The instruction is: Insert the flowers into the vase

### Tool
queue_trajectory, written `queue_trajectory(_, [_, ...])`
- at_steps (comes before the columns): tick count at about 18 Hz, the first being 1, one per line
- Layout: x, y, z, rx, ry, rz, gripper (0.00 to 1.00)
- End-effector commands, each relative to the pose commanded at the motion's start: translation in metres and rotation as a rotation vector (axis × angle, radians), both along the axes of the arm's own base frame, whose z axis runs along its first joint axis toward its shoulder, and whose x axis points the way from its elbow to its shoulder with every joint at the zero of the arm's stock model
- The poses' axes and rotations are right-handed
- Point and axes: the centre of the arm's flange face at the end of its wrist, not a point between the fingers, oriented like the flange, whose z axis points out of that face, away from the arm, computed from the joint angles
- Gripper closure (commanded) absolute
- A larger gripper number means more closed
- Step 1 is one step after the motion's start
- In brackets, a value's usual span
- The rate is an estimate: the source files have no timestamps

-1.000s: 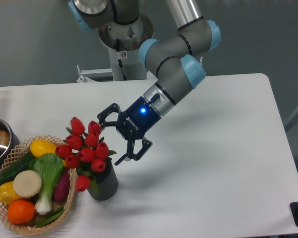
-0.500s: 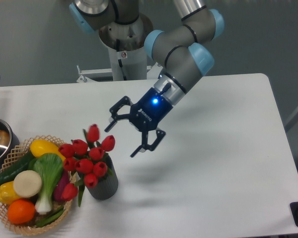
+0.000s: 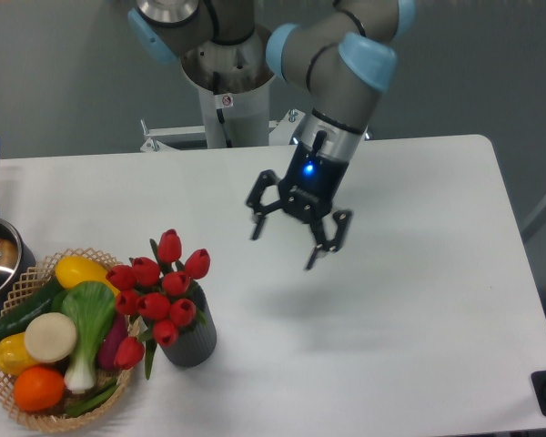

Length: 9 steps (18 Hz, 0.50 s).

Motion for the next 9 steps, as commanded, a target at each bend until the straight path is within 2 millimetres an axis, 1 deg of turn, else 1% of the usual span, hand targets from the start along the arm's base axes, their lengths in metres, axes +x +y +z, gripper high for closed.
queue_trajectory(2, [-0.005, -0.006, -0.003, -0.042, 0.013, 0.024, 0.00])
queue_trajectory(3, [-0.003, -0.010, -0.005, -0.066, 0.006, 0.029, 0.00])
queue_trajectory(5, [-0.003, -0.023, -0.004, -0.167, 0.034, 0.038, 0.00])
queue_trajectory(7, [-0.012, -0.036, -0.009, -0.233, 0.045, 0.071, 0.00])
queue_trajectory(9, [-0.023, -0.053, -0.013, -0.259, 0.024, 0.108, 0.00])
